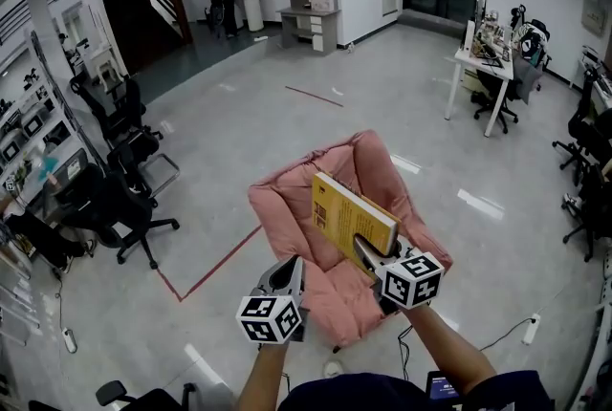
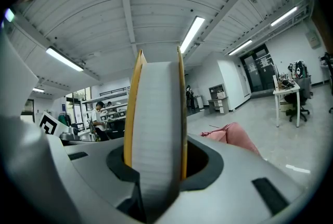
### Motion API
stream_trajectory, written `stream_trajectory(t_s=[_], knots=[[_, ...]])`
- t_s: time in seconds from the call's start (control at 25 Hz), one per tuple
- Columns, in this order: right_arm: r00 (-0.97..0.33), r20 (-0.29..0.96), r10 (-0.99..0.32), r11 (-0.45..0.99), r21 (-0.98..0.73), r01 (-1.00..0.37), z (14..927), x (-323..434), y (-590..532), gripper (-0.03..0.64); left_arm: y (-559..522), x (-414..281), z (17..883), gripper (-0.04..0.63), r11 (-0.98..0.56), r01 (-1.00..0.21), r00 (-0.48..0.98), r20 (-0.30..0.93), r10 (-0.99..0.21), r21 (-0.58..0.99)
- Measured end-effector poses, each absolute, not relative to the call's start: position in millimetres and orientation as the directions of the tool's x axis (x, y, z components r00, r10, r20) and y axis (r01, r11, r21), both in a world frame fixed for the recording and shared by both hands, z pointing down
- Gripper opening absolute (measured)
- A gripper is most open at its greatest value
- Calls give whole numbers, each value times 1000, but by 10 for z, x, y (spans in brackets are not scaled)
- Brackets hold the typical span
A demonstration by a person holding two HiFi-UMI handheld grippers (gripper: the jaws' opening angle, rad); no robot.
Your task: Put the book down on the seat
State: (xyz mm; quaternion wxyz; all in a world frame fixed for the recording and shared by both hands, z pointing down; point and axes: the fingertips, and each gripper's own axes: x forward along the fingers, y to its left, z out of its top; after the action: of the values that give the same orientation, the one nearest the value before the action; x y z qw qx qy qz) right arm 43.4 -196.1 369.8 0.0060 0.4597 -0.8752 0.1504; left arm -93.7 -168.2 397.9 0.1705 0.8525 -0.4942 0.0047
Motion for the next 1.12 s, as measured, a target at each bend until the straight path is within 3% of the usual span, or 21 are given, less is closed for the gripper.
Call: stream_trajectory(t_s=[1.12], knots=[[-517,226,-826,460,-262,-849,4104,285,-1943,155,-1714,-1075,4413,5,-483,-806,569,224,-792,342]])
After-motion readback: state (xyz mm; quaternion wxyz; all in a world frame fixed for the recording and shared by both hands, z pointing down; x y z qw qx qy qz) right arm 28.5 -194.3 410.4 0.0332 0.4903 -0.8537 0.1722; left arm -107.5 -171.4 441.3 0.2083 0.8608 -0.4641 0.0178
